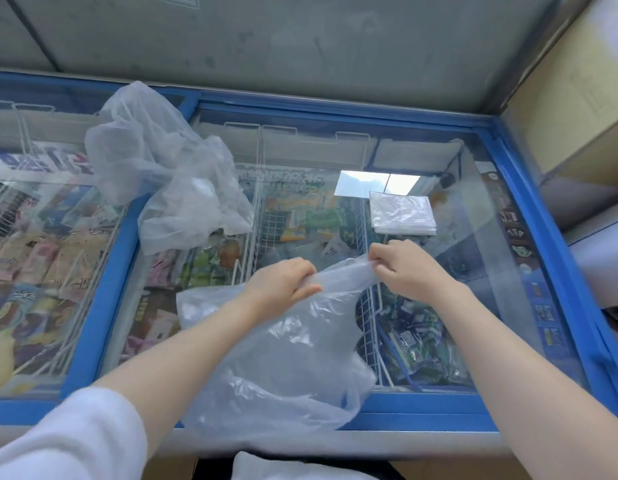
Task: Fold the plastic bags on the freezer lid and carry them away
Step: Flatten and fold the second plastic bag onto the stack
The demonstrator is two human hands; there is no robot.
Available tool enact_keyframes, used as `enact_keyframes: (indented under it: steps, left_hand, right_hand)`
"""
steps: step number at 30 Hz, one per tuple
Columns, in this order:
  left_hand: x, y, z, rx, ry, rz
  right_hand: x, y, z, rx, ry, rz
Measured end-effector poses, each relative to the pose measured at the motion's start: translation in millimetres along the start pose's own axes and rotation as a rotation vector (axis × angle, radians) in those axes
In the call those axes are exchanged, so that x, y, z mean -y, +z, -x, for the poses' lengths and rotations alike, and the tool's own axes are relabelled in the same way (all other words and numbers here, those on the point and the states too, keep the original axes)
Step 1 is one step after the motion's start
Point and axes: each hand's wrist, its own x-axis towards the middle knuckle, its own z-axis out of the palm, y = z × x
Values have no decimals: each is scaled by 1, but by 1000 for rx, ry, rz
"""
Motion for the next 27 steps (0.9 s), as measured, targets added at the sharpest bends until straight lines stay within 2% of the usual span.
enact_keyframes:
  steps: [3,5,6,10,12,15,17,20,22,24,26,27]
  left_hand:
    - [-1,18,5,87,-28,-102]
    - [1,25,3,125,-28,-171]
    - [2,26,1,94,-19,-162]
    - [2,14,-8,-245,194,-133]
    - [-4,2,-14,-307,229,-169]
    - [-5,-10,-20,-290,237,-175]
    - [-4,-15,-20,-226,195,-164]
    - [-7,-17,-20,-26,-6,-101]
    - [-9,-16,-20,-32,-36,-47]
    - [-6,-15,-19,-48,-38,44]
    - [1,-16,-21,-47,-68,160]
    - [4,-17,-22,-55,-88,207]
  right_hand:
    - [-16,1,5,-34,94,-96]
    - [-27,6,6,6,214,-184]
    - [-31,8,6,48,248,-162]
    - [-42,14,-1,120,285,-38]
    - [-46,18,-6,64,300,-16]
    - [-47,11,-9,-127,366,-126]
    - [-46,2,-8,-215,475,-335]
    - [-45,-7,-9,-287,605,-586]
    - [-41,-11,-12,-319,698,-780]
    - [-36,-18,-13,-329,765,-1173]
    - [-34,-26,-9,-286,602,-1618]
    - [-35,-27,-7,-248,475,-1728]
